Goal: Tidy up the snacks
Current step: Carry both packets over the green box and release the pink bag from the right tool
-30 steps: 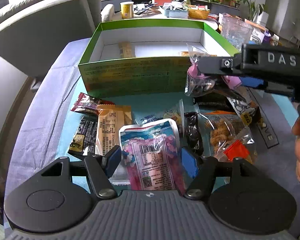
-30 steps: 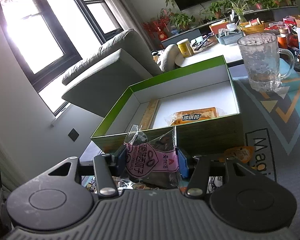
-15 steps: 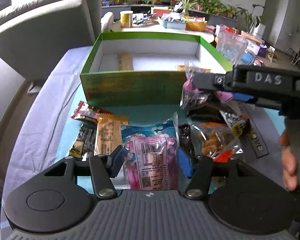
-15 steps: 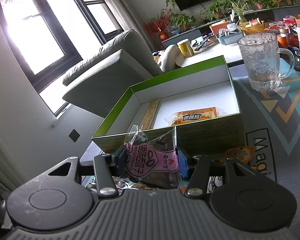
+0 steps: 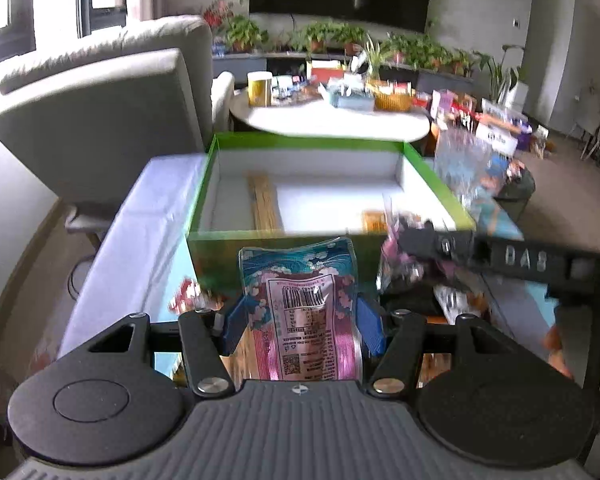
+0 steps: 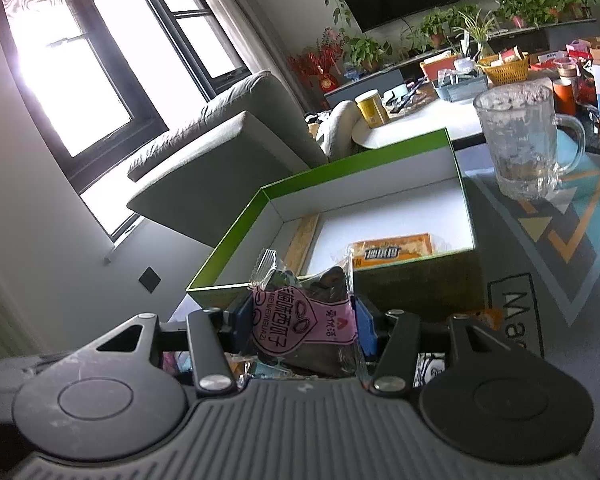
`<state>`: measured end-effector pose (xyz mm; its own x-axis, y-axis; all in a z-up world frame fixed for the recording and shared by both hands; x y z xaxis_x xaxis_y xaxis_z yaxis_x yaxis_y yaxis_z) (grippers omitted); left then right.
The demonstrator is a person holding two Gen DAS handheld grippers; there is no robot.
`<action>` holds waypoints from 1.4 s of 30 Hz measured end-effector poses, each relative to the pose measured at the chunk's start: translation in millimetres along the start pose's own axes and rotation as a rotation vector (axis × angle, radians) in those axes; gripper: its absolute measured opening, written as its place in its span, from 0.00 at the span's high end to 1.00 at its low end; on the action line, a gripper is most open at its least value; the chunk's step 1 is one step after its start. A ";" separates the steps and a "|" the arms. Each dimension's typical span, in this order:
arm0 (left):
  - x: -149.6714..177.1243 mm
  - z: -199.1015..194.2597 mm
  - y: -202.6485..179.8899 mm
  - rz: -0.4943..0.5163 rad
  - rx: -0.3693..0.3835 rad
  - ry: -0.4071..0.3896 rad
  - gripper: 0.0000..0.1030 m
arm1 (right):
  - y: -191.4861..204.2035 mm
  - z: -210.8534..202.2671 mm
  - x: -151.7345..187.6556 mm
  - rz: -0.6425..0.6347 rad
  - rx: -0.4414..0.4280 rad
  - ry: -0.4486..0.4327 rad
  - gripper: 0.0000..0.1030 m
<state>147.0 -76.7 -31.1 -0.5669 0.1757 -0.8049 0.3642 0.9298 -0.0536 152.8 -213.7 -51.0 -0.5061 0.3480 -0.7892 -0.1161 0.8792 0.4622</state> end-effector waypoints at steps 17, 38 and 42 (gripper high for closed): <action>-81.8 22.4 8.3 0.009 -0.032 -0.151 0.47 | -12.3 8.6 -45.7 -0.020 0.044 -0.096 0.52; -110.4 95.4 7.2 0.031 -0.039 -0.138 0.46 | -47.7 45.7 -55.7 0.027 0.106 -0.072 0.52; -104.8 108.4 9.4 0.021 -0.040 -0.112 0.46 | -52.9 51.6 -53.5 0.037 0.119 -0.070 0.52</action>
Point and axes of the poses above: each gripper's, at about its wrist camera, not at the fingertips, and z roughly the way its jaws point, y to its left, x to its underside, the point moved 10 cm from there along z, roughly the way its jaws point, and after that the axes turned 3 degrees about -y, right-handed, at the moved point
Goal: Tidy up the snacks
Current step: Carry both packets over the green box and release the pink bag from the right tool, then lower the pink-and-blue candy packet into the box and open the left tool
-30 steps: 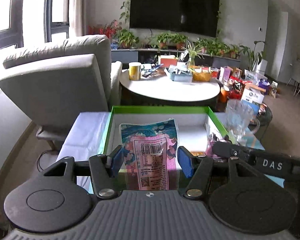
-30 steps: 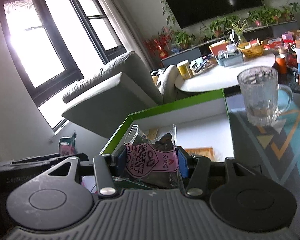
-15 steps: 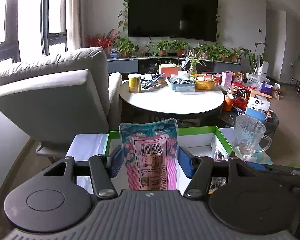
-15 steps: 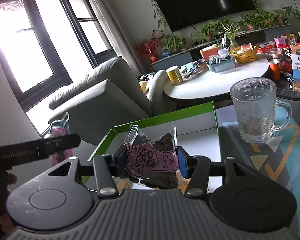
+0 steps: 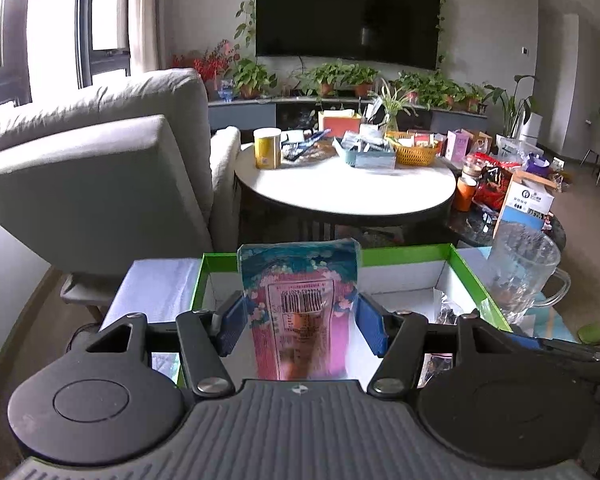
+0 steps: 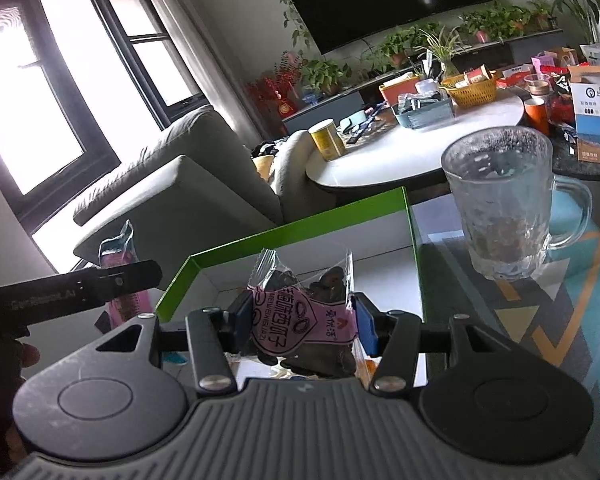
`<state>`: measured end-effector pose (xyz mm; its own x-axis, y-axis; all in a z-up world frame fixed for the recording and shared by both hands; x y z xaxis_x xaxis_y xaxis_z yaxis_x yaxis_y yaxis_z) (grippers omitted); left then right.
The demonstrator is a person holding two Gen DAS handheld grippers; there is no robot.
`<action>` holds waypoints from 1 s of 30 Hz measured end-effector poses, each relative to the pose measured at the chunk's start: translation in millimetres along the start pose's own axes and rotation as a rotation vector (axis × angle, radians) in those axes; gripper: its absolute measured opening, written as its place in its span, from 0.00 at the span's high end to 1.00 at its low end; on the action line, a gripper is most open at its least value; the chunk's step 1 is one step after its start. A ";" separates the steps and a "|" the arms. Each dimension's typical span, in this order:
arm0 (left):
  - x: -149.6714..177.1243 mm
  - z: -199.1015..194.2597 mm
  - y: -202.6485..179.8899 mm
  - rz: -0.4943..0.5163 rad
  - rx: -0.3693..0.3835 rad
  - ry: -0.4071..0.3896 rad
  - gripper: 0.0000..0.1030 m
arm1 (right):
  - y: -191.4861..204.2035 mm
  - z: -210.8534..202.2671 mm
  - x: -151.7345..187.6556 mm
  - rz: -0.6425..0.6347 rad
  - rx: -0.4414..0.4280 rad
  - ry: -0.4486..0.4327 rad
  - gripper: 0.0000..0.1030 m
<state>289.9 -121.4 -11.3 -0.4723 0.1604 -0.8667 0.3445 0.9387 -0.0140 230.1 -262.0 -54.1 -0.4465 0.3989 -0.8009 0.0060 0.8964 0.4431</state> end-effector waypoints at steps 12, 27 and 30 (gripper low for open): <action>17.7 7.4 9.3 -0.009 -0.011 0.053 0.45 | -1.9 7.2 8.9 -0.017 0.033 0.021 0.51; 37.8 -40.3 32.7 -0.014 -0.056 0.054 0.44 | 15.3 -14.3 5.4 -0.051 0.002 -0.014 0.51; 48.2 -50.9 38.8 -0.022 -0.069 0.064 0.44 | 16.5 -21.0 6.8 -0.053 0.000 -0.016 0.51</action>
Point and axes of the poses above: each gripper's, at about its wrist camera, not at the fingertips, and z roughly the way its jaws point, y to its left, x to its underside, the point moved 10 cm from there along z, roughly the way its jaws point, and after that the axes turned 3 degrees about -y, right-handed, at the moved point
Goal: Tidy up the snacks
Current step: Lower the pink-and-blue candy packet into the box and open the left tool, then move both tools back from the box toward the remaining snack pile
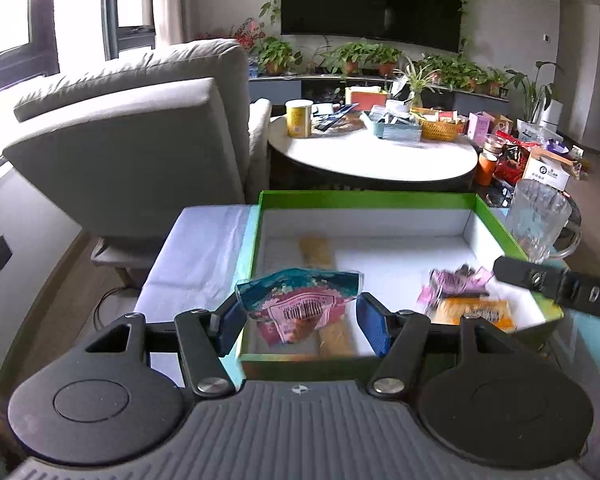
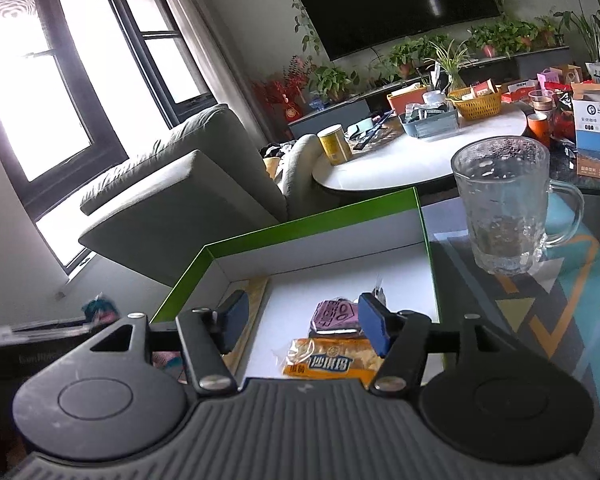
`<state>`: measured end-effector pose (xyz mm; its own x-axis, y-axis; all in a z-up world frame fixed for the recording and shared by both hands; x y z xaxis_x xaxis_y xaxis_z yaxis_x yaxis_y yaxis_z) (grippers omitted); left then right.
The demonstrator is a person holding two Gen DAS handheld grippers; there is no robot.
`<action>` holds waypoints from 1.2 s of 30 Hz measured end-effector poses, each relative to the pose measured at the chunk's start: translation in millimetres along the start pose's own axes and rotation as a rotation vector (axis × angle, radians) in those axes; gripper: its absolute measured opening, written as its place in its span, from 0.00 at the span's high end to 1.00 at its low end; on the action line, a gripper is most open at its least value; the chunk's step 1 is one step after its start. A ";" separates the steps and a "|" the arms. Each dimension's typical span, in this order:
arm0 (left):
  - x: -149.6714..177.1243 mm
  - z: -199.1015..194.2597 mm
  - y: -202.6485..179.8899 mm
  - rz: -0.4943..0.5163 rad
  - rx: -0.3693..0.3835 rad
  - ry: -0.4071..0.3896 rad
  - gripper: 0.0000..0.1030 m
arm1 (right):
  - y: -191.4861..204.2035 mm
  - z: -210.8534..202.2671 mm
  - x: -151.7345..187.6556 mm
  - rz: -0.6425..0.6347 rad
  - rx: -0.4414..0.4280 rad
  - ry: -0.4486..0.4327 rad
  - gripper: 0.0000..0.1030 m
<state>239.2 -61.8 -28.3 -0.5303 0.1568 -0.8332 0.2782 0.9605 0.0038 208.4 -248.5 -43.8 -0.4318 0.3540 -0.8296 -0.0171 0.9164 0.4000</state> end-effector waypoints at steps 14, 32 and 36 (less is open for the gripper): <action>-11.4 16.4 -11.7 0.001 0.069 0.012 0.44 | 11.7 -21.5 2.2 -0.005 0.003 -0.016 0.51; -2.8 4.9 -21.5 0.040 0.089 -0.026 0.16 | -6.5 -23.3 18.1 0.010 0.025 0.024 0.51; 12.4 -3.6 -17.1 0.049 0.083 -0.005 0.16 | -12.5 -28.9 20.8 0.013 0.030 0.020 0.51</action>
Point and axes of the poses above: each gripper's, at about its wrist camera, not at the fingertips, and z roughly the way its jaws point, y to its left, x to its underside, the point moved 10 cm from there along z, roughly the way its jaws point, and after that the axes turned 3 degrees about -y, right-handed, at the moved point
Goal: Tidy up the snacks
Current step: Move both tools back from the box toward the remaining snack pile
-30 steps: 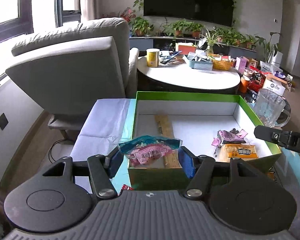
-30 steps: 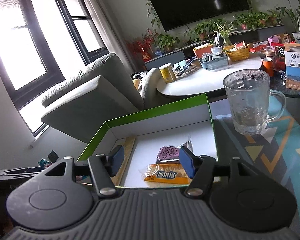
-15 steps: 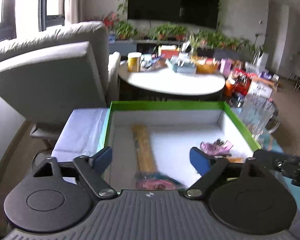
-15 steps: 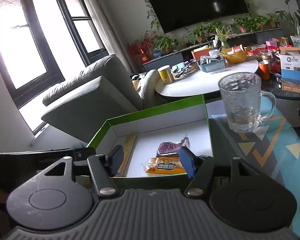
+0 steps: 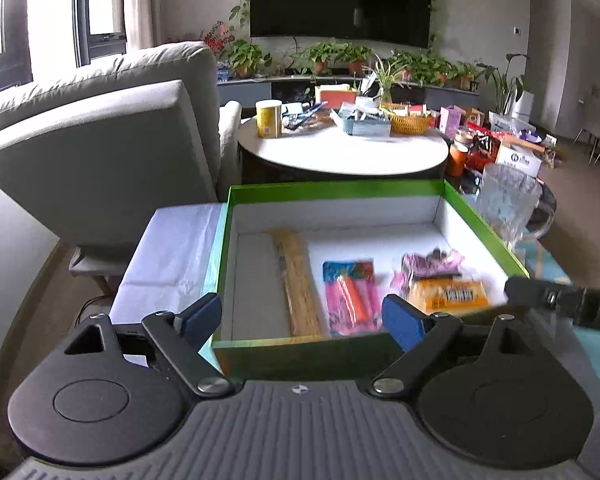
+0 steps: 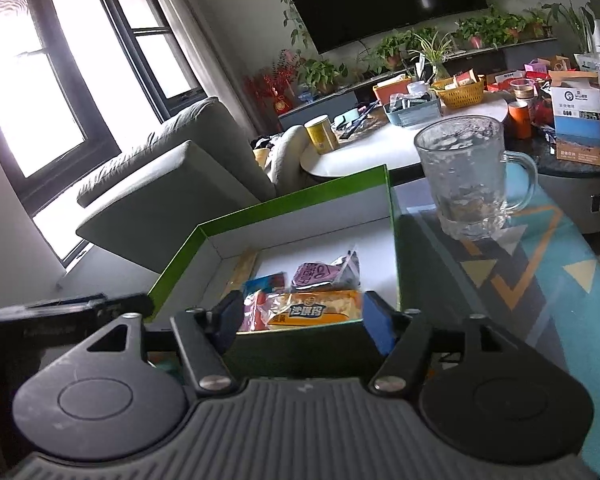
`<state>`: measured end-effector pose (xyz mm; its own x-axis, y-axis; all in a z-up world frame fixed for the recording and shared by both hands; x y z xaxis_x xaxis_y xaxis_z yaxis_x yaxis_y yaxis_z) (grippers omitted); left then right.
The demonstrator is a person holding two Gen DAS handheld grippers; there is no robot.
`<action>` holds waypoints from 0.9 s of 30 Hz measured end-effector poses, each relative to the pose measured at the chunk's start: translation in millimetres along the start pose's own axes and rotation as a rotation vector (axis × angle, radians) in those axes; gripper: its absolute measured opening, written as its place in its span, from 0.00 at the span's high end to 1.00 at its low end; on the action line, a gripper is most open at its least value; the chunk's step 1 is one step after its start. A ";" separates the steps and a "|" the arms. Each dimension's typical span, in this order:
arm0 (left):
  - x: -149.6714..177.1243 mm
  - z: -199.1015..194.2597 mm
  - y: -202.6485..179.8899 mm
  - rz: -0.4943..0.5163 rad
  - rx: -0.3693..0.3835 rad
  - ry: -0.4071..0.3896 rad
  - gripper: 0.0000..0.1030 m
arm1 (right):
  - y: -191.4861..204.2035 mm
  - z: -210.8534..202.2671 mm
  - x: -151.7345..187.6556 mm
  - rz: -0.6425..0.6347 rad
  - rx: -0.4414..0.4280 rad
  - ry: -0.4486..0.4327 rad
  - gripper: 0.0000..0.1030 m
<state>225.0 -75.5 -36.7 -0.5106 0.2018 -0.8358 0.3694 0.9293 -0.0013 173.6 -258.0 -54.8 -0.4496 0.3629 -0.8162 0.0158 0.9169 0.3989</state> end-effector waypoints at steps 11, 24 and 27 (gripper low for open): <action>42.6 -24.3 10.1 -0.006 -0.020 0.056 0.16 | -19.3 -23.6 13.0 -0.019 0.049 -0.001 0.51; 80.4 -35.3 11.0 -0.048 -0.011 0.115 0.16 | -30.8 -18.0 71.3 -0.092 0.176 0.106 0.51; 87.3 -36.9 9.3 -0.043 -0.011 0.124 0.16 | -23.0 -12.6 73.4 -0.110 0.170 0.109 0.51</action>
<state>155.2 -37.8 -89.4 -0.6177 0.1981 -0.7610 0.3371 0.9410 -0.0286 128.9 -254.6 -118.6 -0.5509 0.2471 -0.7971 0.1070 0.9682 0.2262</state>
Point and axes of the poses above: each gripper's, at about its wrist camera, not at the fingertips, and z roughly the way its jaws point, y to its left, x to its underside, the point moved 10 cm from there along z, roughly the way its jaws point, and after that the axes turned 3 degrees about -y, right-handed, at the moved point
